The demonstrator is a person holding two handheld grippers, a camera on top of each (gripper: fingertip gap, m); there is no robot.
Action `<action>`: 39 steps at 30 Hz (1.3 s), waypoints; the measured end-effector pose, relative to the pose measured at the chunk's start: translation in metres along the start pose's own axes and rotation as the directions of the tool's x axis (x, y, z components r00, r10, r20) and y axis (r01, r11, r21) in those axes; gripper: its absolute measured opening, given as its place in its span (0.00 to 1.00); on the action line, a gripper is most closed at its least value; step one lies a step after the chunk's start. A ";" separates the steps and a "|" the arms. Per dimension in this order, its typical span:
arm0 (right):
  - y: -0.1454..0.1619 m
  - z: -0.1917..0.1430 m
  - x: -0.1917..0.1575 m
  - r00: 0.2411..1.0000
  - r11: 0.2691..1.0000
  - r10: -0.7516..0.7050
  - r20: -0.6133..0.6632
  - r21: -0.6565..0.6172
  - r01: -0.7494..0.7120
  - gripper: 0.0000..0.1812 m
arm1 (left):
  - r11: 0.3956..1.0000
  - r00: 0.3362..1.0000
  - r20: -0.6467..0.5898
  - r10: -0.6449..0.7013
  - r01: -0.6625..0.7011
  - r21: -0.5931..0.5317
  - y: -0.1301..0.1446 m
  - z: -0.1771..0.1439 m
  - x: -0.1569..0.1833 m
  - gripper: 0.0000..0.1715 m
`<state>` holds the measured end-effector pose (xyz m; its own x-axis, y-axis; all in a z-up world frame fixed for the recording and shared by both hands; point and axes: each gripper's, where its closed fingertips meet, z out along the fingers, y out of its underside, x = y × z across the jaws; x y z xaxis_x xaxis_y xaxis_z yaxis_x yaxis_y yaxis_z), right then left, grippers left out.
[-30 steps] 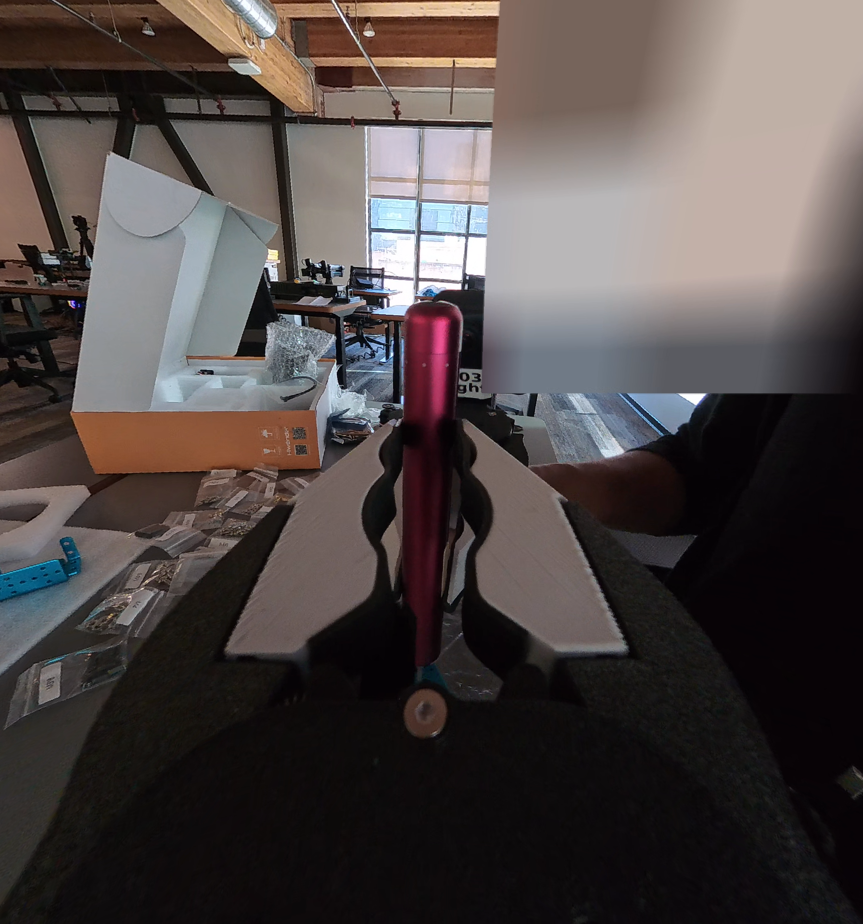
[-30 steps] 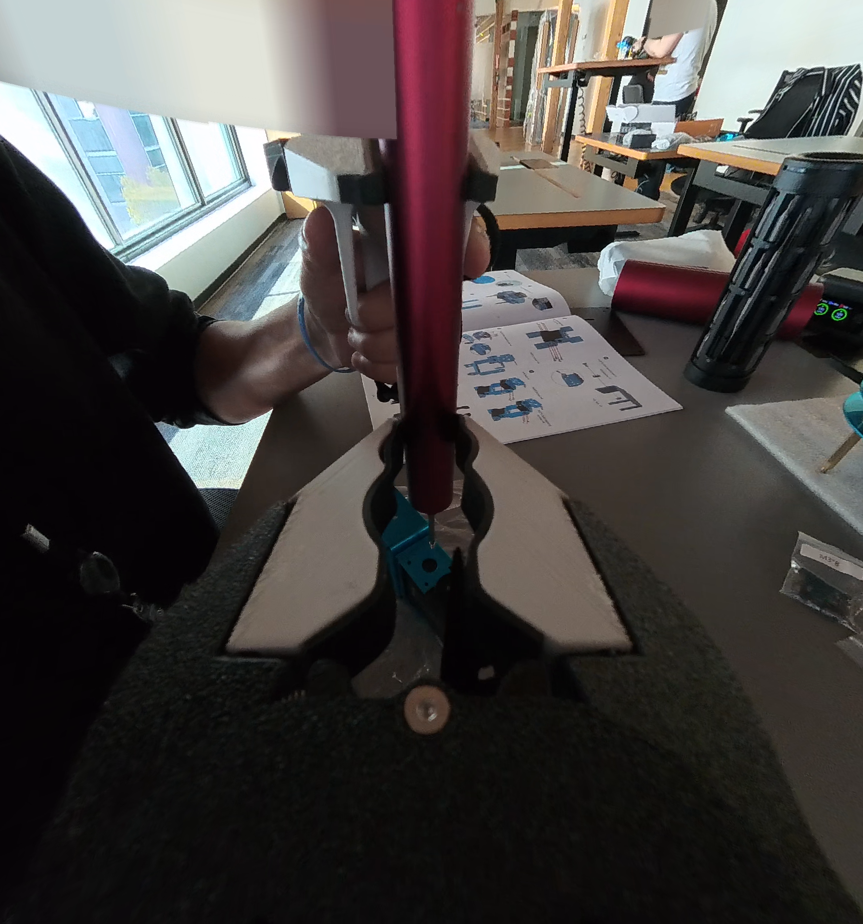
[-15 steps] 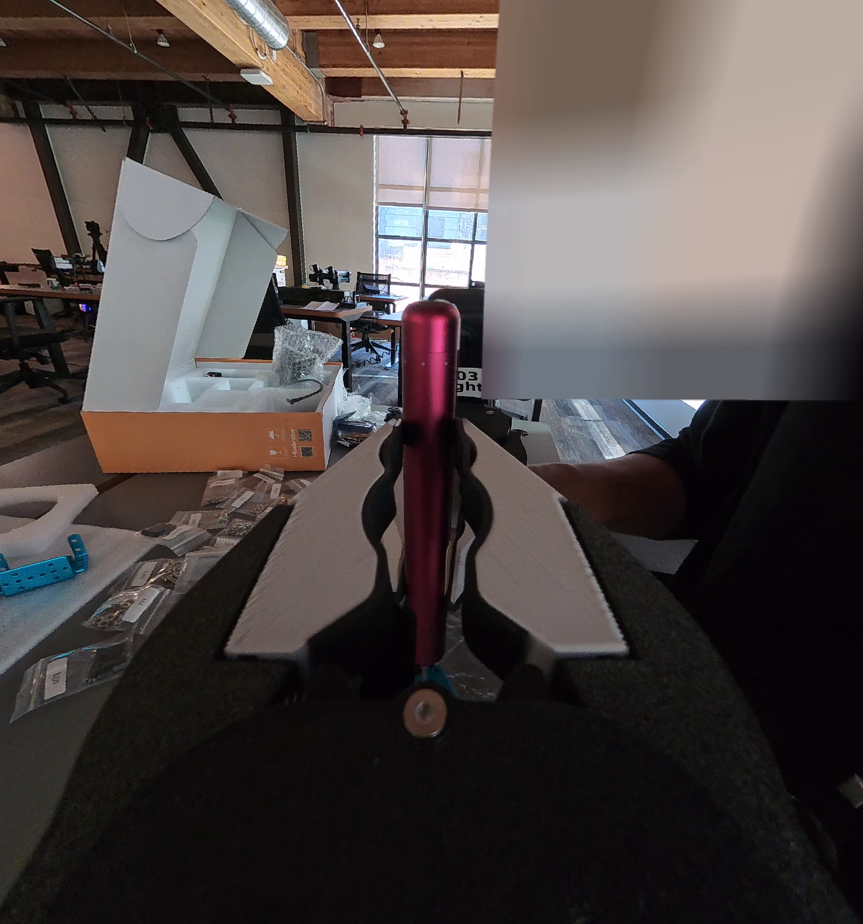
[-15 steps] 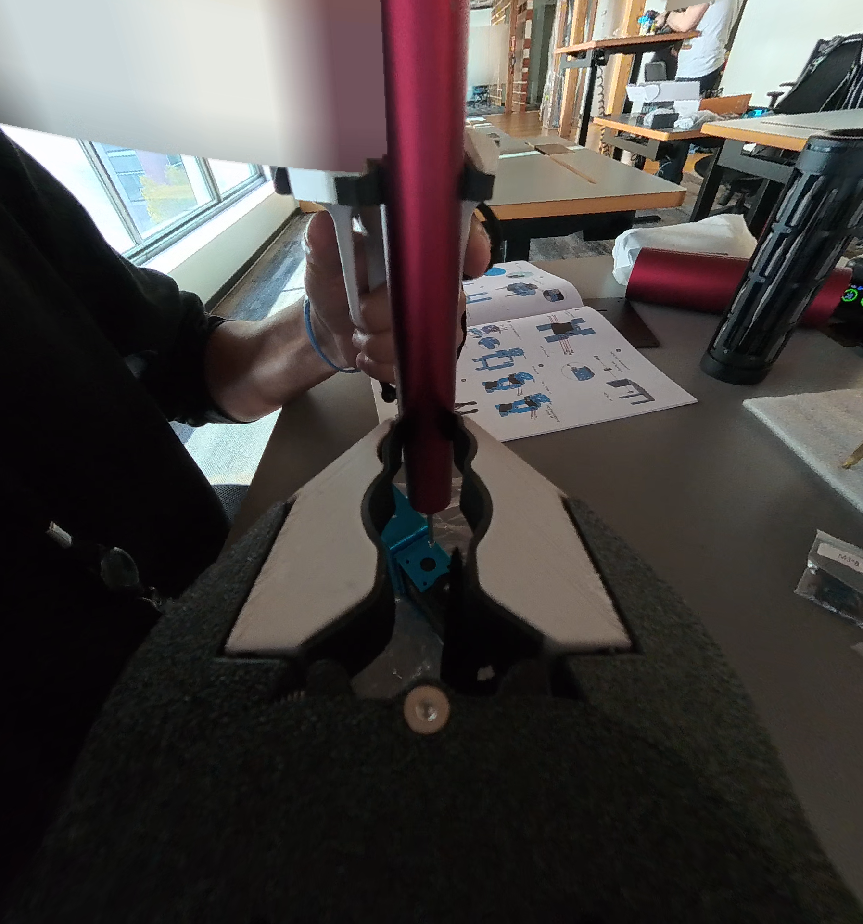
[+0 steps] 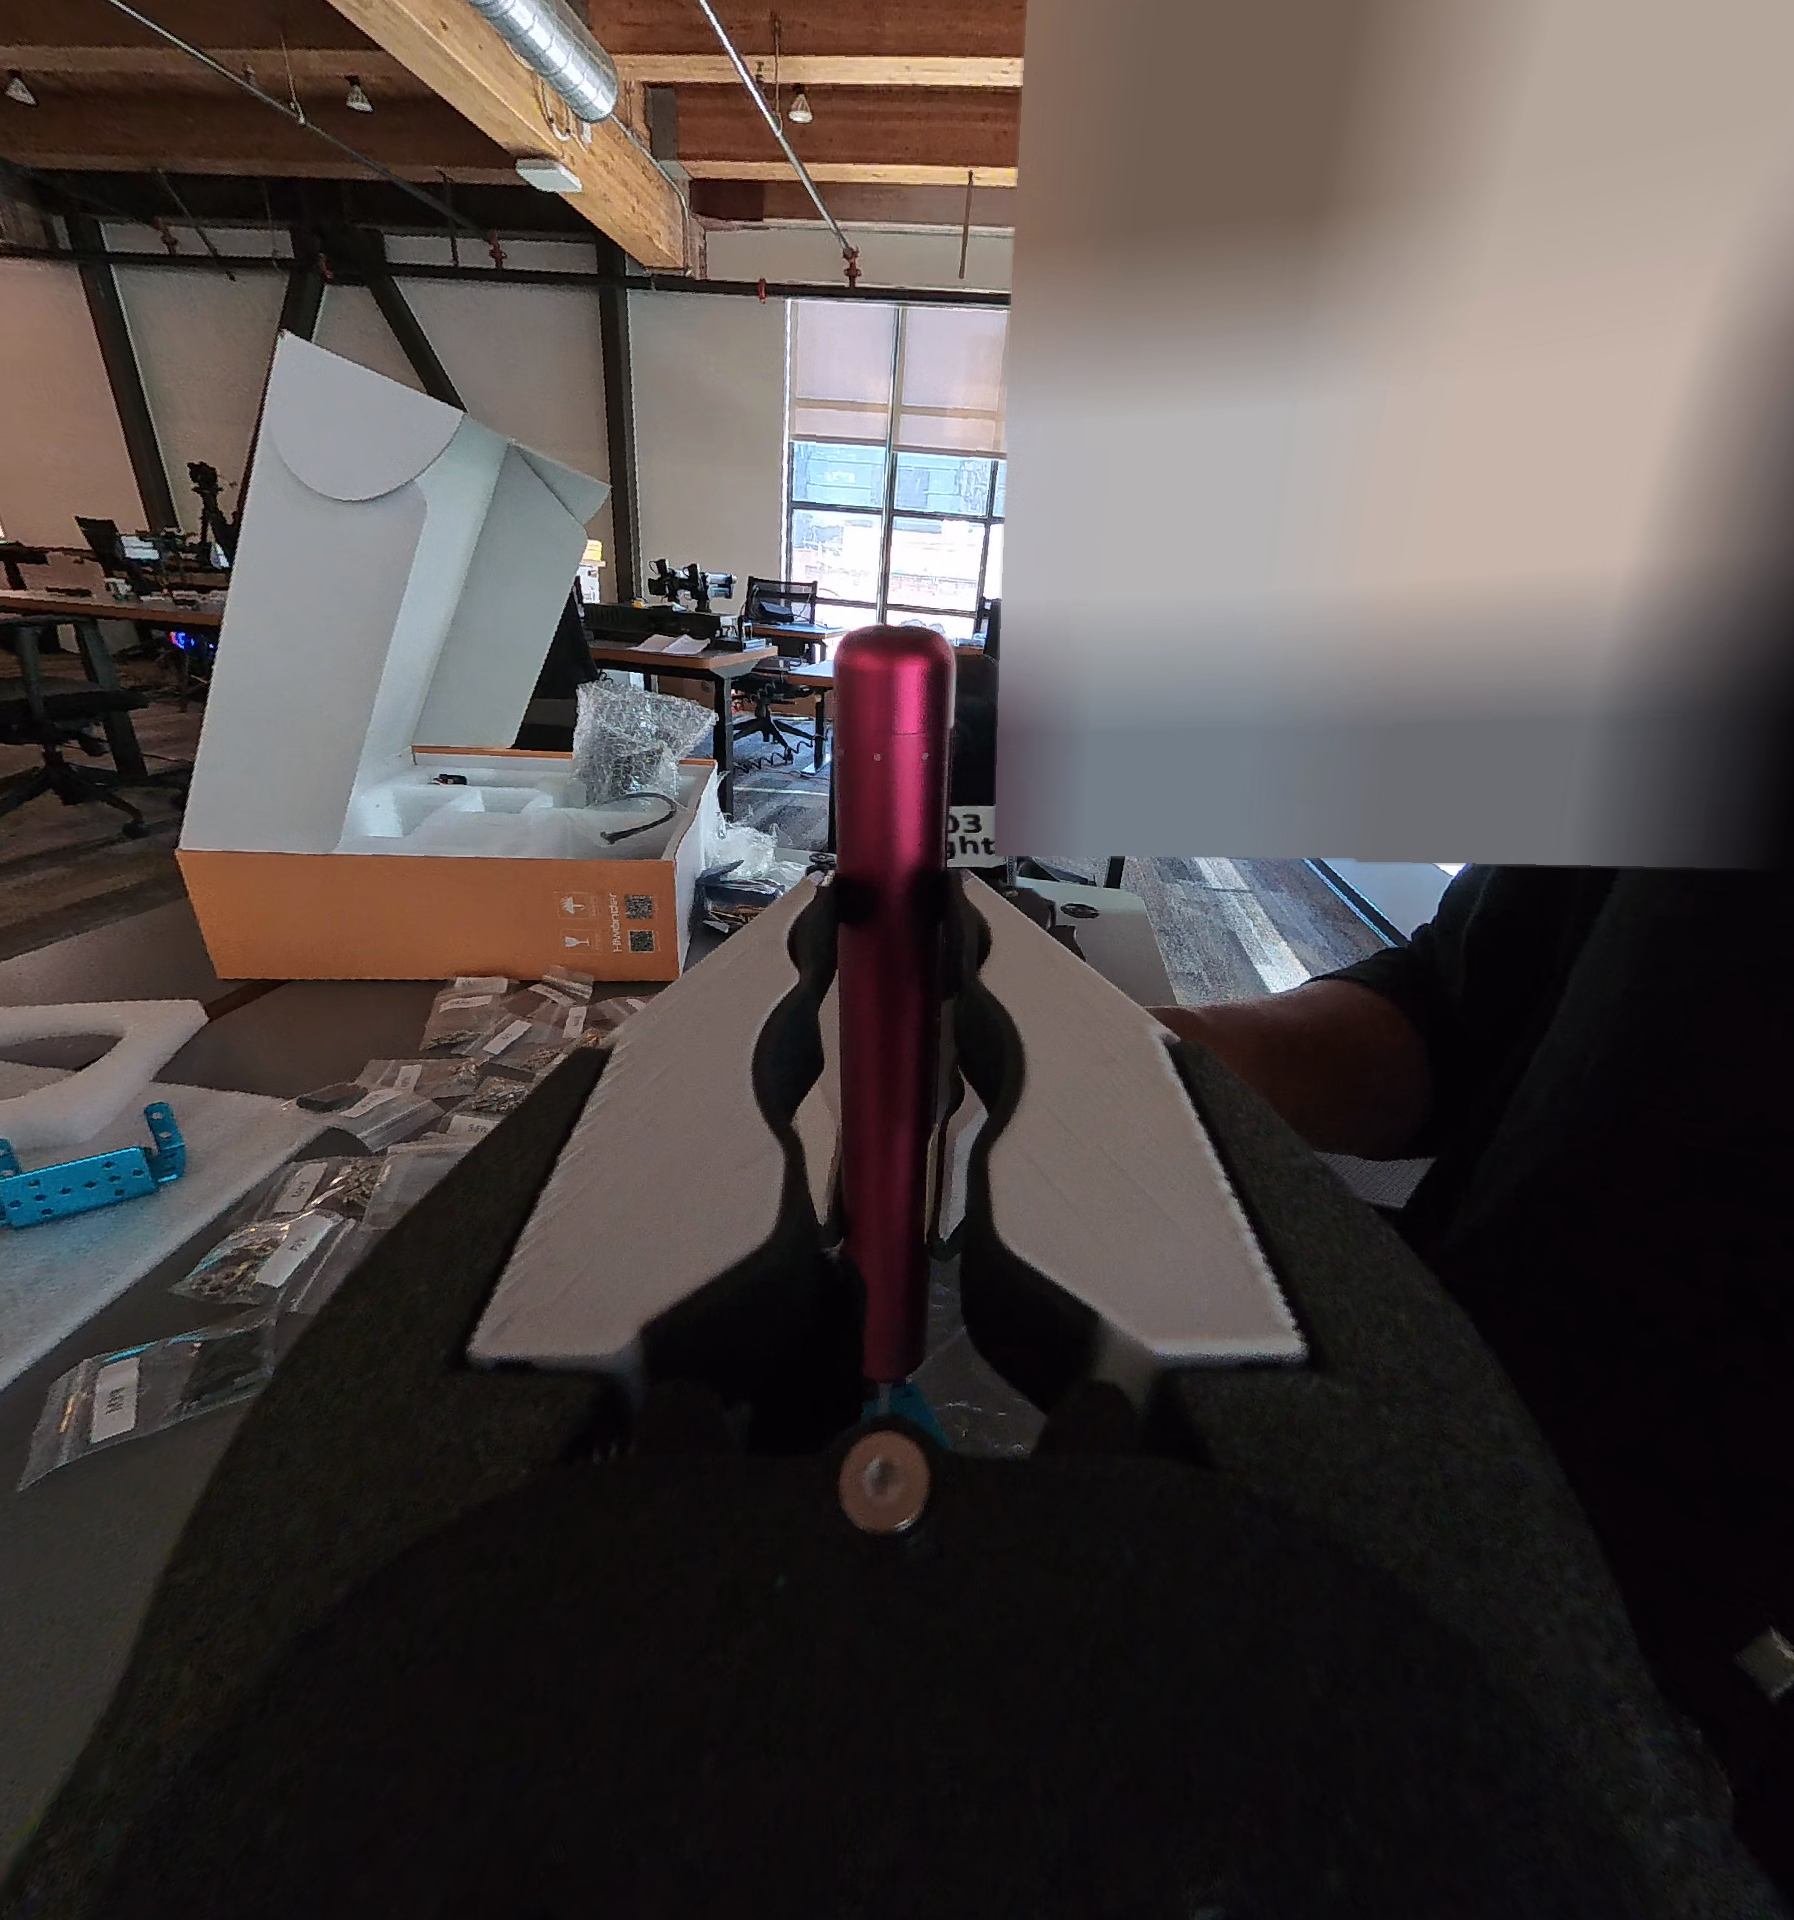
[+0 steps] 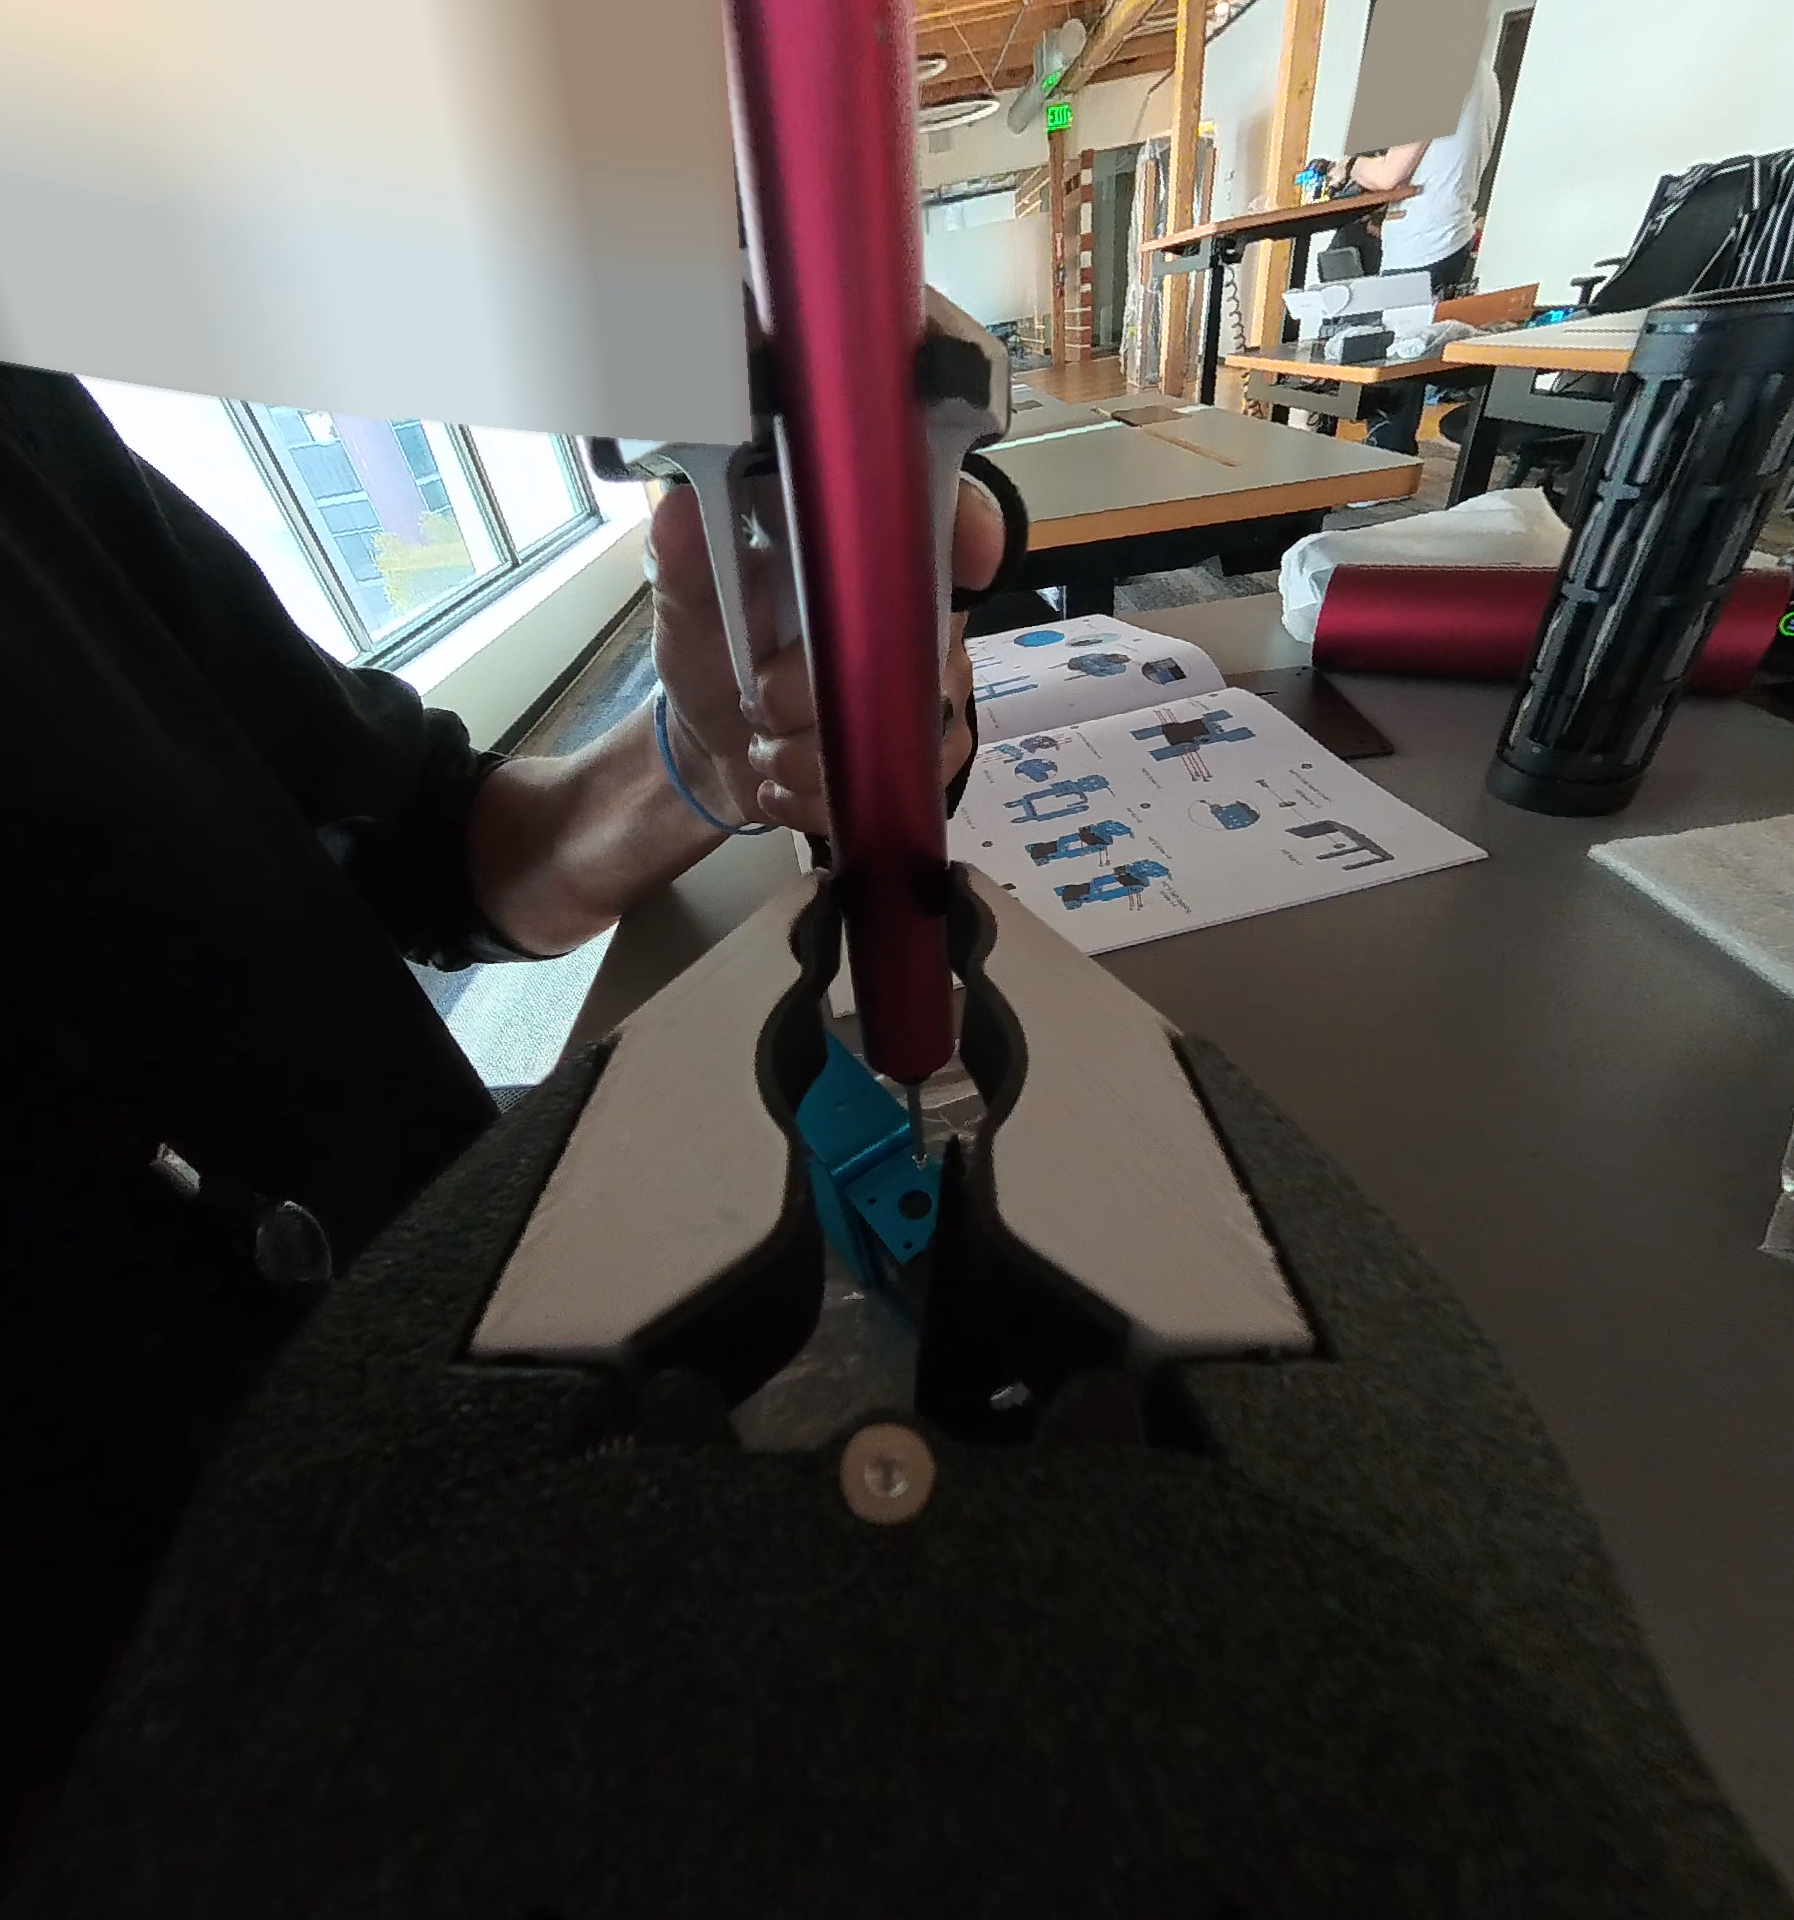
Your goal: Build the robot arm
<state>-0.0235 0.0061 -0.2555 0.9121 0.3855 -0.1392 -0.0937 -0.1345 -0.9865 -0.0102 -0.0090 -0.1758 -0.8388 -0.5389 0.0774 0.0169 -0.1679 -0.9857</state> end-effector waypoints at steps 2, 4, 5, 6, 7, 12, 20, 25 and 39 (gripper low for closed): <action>0.000 0.000 0.000 1.000 1.000 -0.004 -0.003 -0.006 0.004 0.11 | 1.000 1.000 0.001 0.003 -0.003 0.002 0.000 0.000 0.000 0.11; 0.001 -0.001 -0.001 1.000 1.000 -0.012 -0.002 -0.015 0.012 0.11 | 1.000 1.000 0.003 0.009 -0.009 0.003 0.000 0.001 0.001 0.11; 0.001 -0.001 -0.001 1.000 1.000 -0.015 0.000 -0.016 0.015 0.11 | 1.000 1.000 0.004 0.012 -0.012 0.003 0.000 0.002 0.002 0.11; 0.001 -0.001 0.000 1.000 1.000 -0.019 -0.004 -0.012 0.018 0.11 | 1.000 1.000 0.005 0.010 -0.011 0.003 0.000 0.002 0.001 0.11; 0.001 -0.001 0.000 1.000 1.000 -0.018 -0.006 -0.009 0.018 0.11 | 1.000 1.000 0.003 0.007 -0.007 0.002 0.000 0.001 0.001 0.11; 0.001 -0.002 -0.001 1.000 1.000 -0.004 0.001 -0.007 0.004 0.11 | 1.000 1.000 0.003 0.001 -0.001 0.002 0.001 0.000 0.000 0.11; 0.002 -0.002 -0.002 1.000 0.999 -0.021 -0.006 -0.028 0.020 0.11 | 1.000 1.000 -0.008 0.009 -0.009 -0.002 0.001 0.000 0.002 0.11; 0.002 -0.002 -0.003 0.999 0.998 -0.050 0.000 -0.041 0.050 0.11 | 1.000 1.000 -0.016 0.018 -0.018 0.000 0.001 -0.001 0.004 0.11; 0.008 -0.013 0.001 0.999 1.000 -0.018 -0.031 0.005 0.019 0.11 | 0.996 0.997 -0.012 0.074 -0.074 -0.045 0.010 0.005 0.008 0.11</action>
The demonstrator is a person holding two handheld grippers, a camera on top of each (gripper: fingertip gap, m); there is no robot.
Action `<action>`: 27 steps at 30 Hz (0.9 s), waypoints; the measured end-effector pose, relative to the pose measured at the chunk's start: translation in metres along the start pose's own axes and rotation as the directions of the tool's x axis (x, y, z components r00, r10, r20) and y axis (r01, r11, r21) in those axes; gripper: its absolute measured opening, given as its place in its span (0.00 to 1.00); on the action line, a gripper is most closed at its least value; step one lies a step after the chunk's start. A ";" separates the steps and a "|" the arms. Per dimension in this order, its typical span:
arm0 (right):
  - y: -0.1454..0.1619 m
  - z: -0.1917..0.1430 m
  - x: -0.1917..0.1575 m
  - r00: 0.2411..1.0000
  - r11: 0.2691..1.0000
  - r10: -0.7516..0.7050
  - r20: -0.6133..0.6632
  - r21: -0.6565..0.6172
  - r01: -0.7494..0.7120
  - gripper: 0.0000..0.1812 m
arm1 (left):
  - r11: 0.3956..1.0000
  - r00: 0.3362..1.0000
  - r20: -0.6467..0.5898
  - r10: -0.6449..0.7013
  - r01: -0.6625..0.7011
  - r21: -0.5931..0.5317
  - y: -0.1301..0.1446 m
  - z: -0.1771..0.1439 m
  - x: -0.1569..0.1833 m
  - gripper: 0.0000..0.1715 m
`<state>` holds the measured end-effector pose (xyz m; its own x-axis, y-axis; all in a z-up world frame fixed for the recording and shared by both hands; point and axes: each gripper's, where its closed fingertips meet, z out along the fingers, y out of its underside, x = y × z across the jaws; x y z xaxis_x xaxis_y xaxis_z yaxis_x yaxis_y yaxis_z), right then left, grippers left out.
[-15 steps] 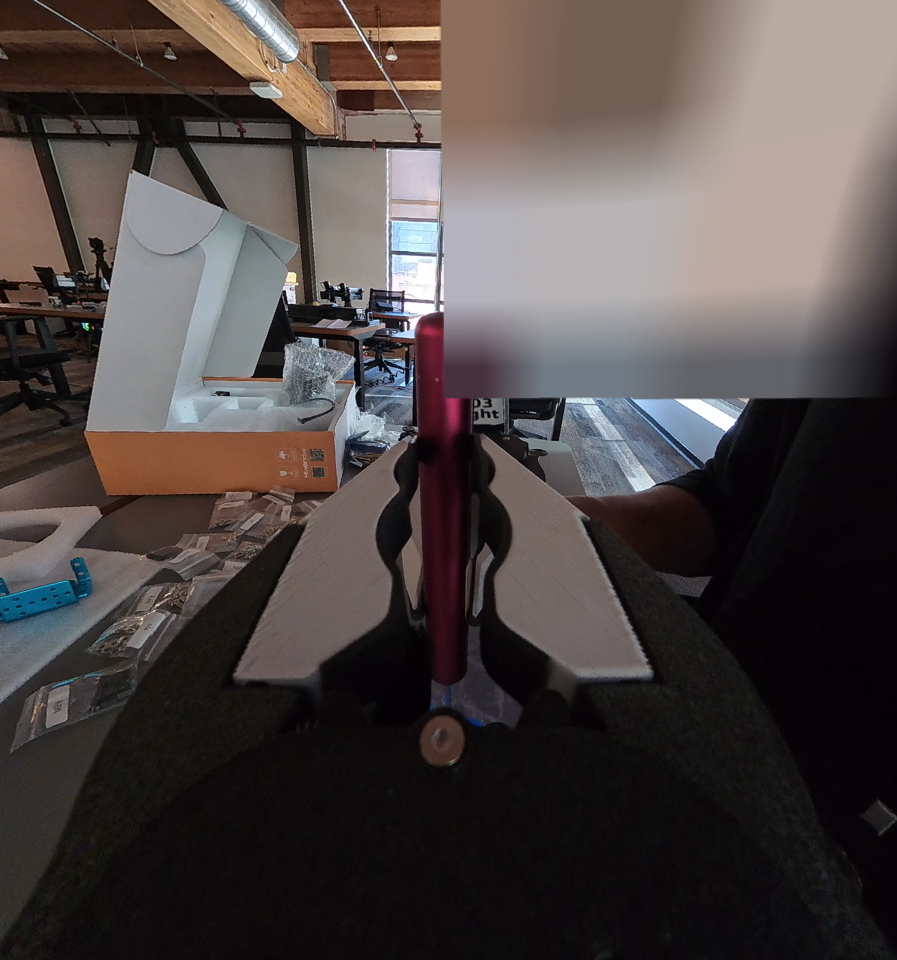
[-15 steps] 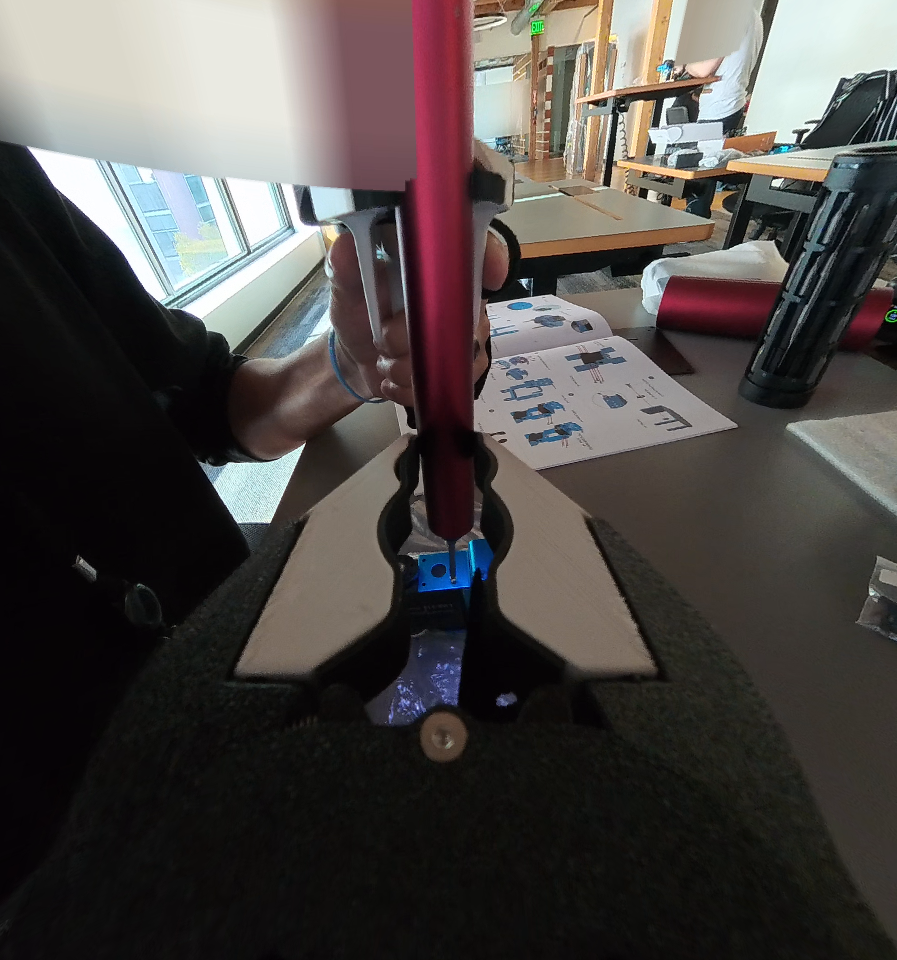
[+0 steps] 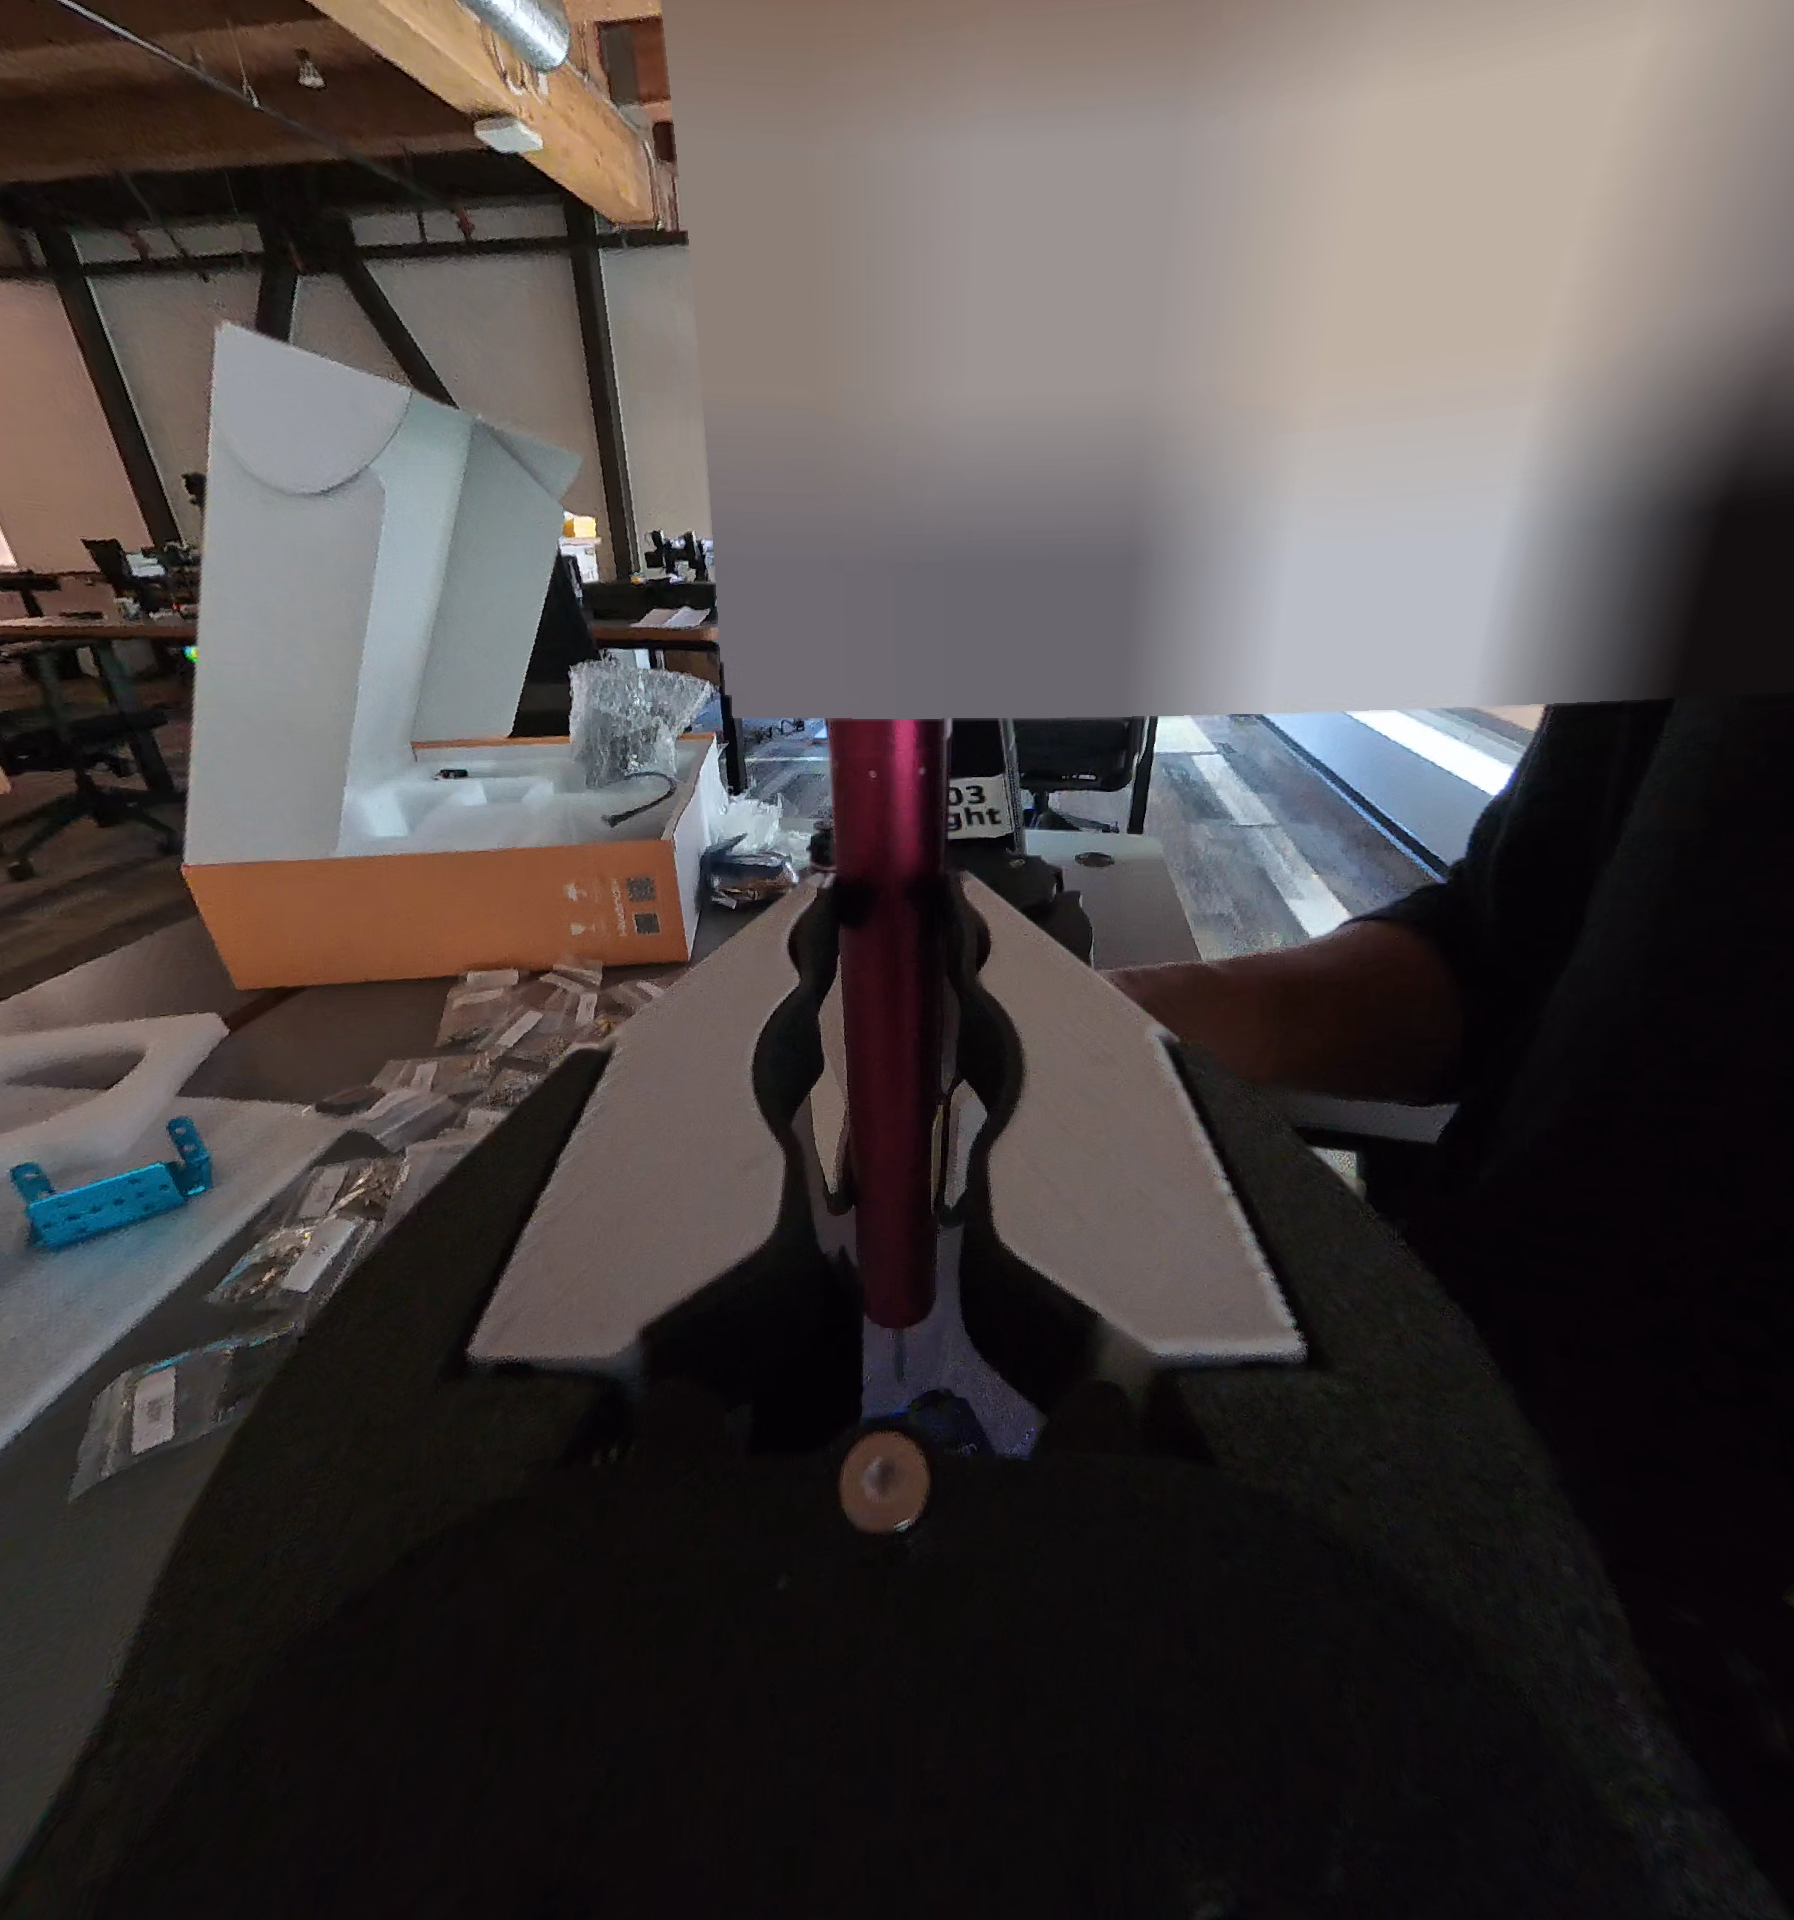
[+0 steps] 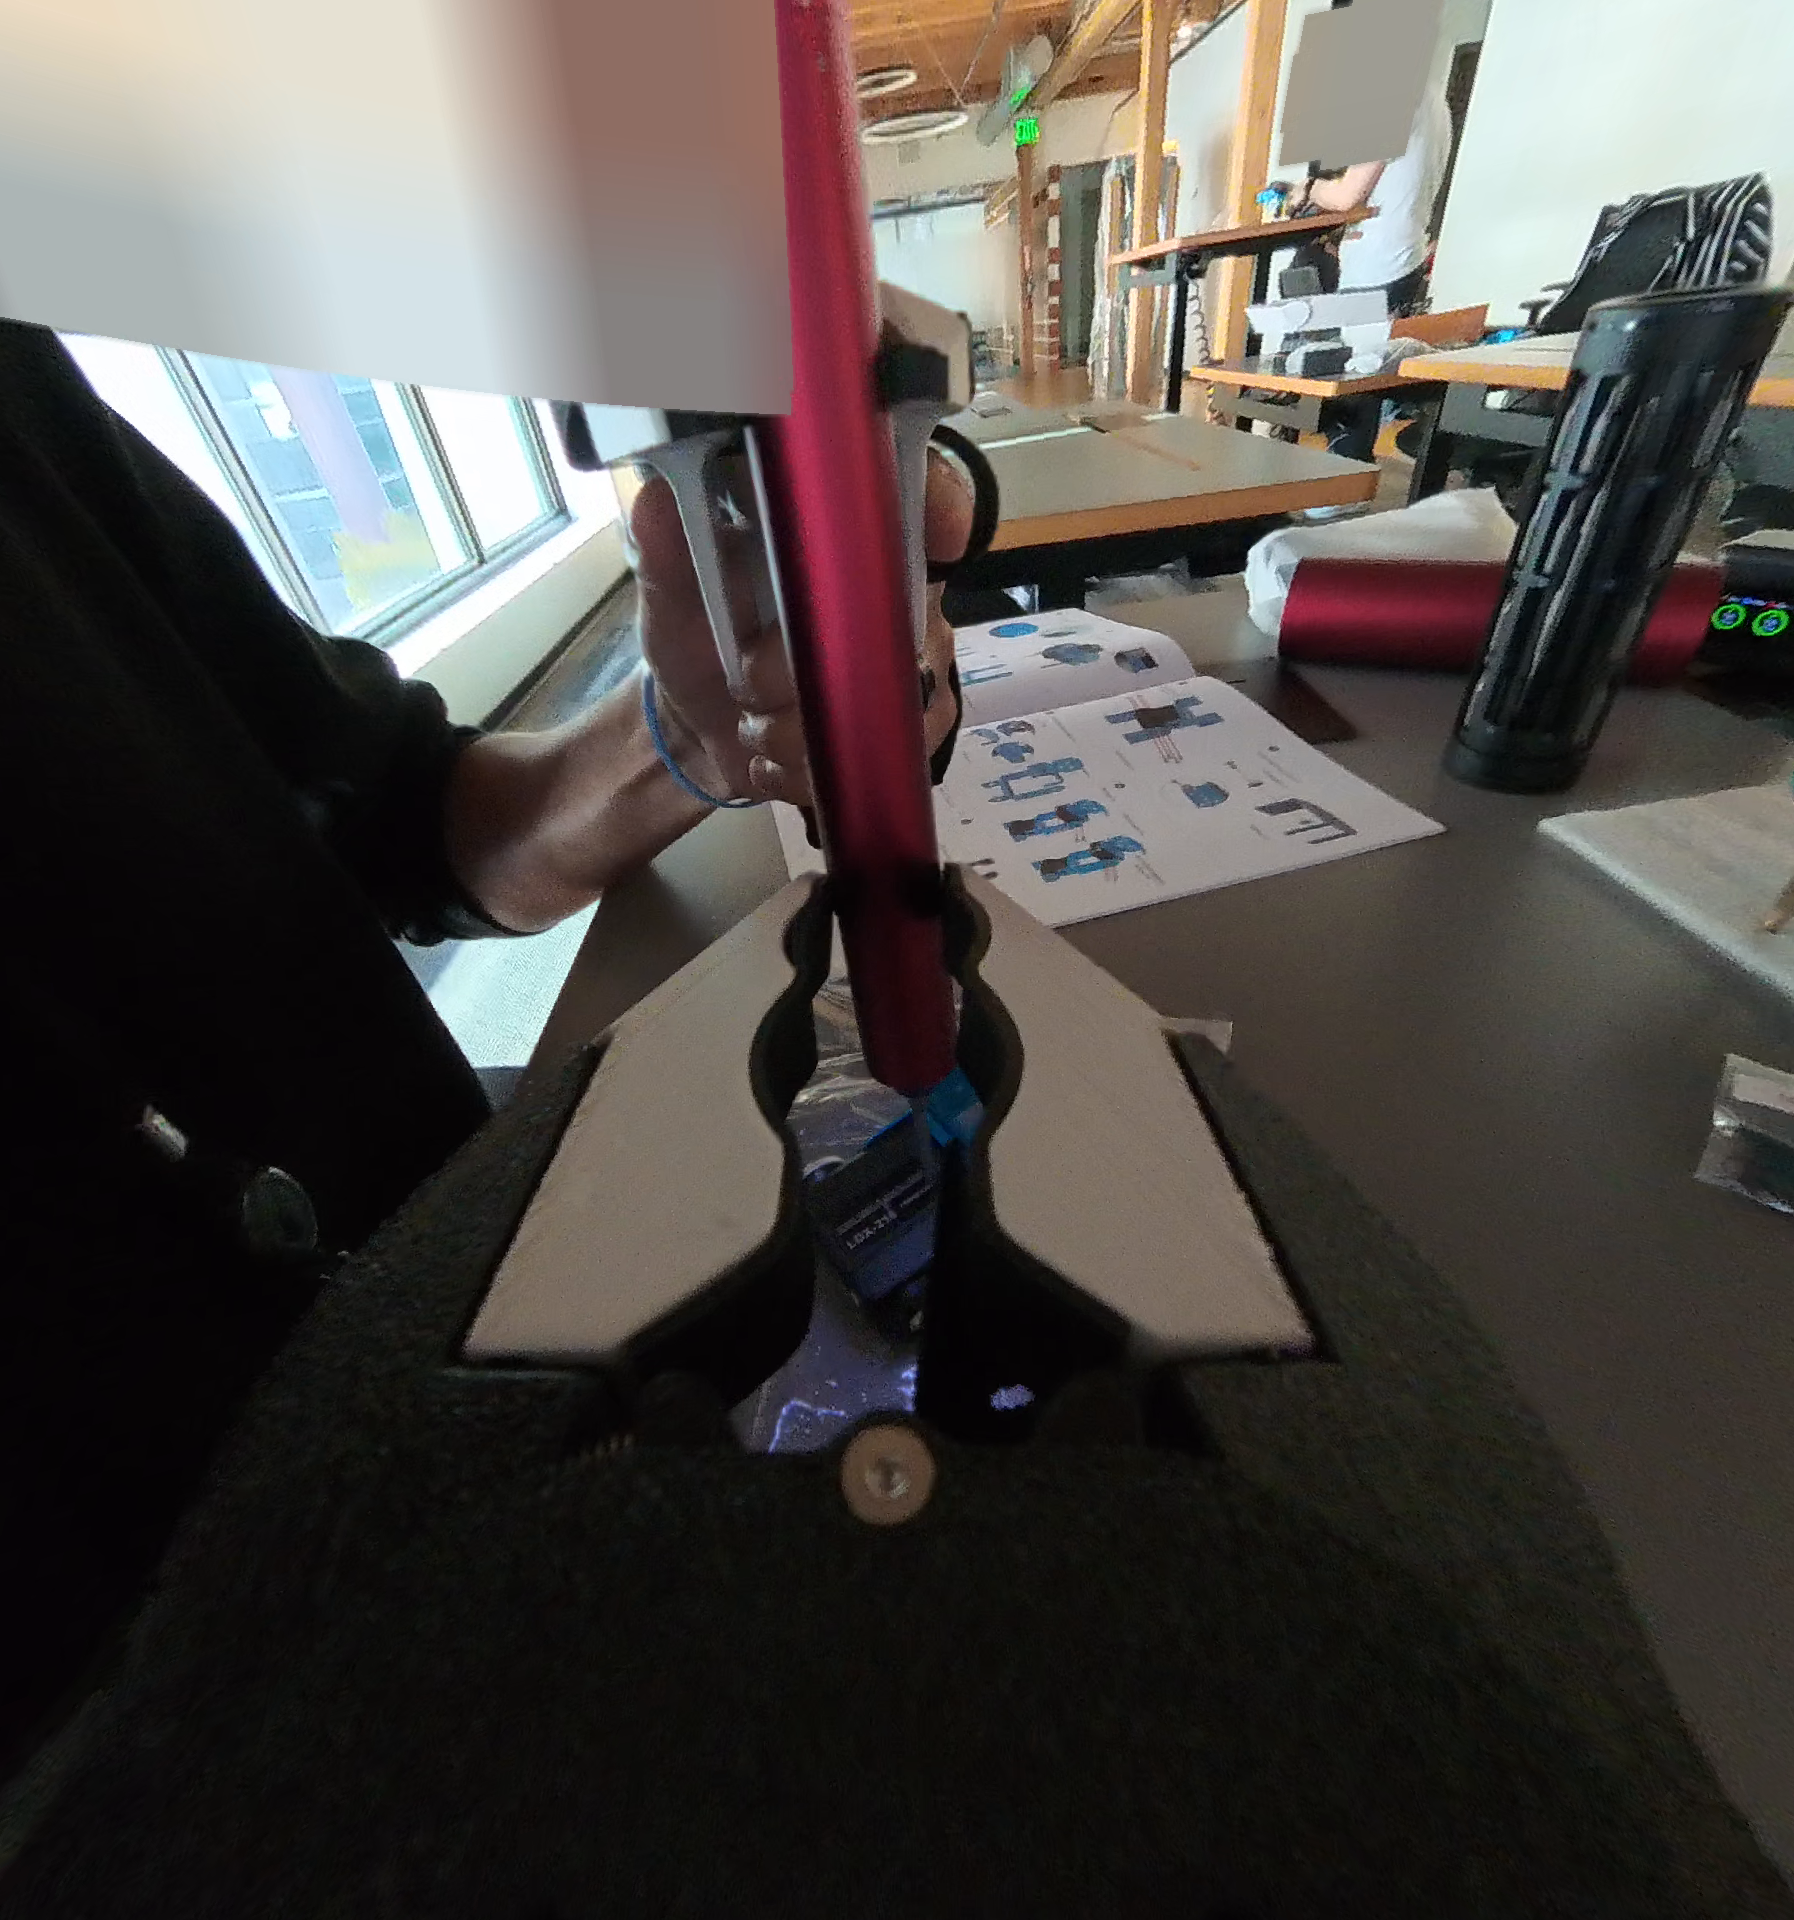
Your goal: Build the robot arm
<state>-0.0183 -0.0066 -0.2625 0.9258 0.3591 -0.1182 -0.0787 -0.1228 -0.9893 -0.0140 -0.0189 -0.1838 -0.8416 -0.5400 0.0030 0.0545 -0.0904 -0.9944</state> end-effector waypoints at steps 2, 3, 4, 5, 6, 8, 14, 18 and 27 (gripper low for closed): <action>-0.002 -0.001 0.004 0.999 0.999 -0.027 -0.025 -0.029 0.027 0.11 | 1.000 1.000 -0.002 -0.015 0.015 0.004 -0.002 0.002 -0.002 0.11; -0.003 -0.002 0.005 0.999 0.999 -0.032 -0.033 -0.039 0.031 0.11 | 1.000 1.000 -0.003 -0.017 0.017 0.005 -0.003 0.003 -0.003 0.11; -0.006 -0.003 0.006 0.998 0.999 -0.036 -0.045 -0.042 0.034 0.11 | 1.000 1.000 -0.002 -0.017 0.017 0.006 -0.006 0.005 -0.004 0.11; -0.010 -0.004 0.007 0.998 0.998 -0.041 -0.056 -0.041 0.039 0.11 | 1.000 1.000 0.000 -0.024 0.024 0.006 -0.009 0.008 -0.006 0.11; -0.015 -0.005 0.007 0.997 0.998 -0.041 -0.059 -0.039 0.038 0.11 | 0.999 0.999 0.000 -0.037 0.037 0.007 -0.013 0.011 -0.007 0.11; -0.026 -0.007 0.004 0.999 0.999 -0.020 -0.050 -0.028 0.019 0.15 | 0.998 0.998 -0.008 -0.063 0.063 -0.013 -0.017 0.020 -0.008 0.11; -0.042 -0.034 0.007 0.991 0.996 -0.005 -0.137 -0.090 -0.008 0.21 | 0.979 0.989 -0.080 -0.126 0.111 -0.172 -0.009 0.063 -0.007 0.11; -0.011 -0.097 0.010 0.965 0.958 0.010 -0.263 -0.273 -0.085 0.23 | 0.943 0.977 -0.161 -0.139 0.081 -0.323 0.005 0.083 -0.001 0.11; 0.121 -0.169 -0.033 0.929 0.778 0.224 -0.295 -0.520 -0.353 0.20 | 0.814 0.963 -0.270 -0.017 -0.144 -0.562 0.042 0.122 0.006 0.11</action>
<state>0.0037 -0.1897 -0.3638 0.9513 0.0330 -0.3064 -0.1958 -0.7030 -0.6837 0.0484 -0.1279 -0.2124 -0.9563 -0.2922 -0.0092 -0.1367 0.4747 -0.8695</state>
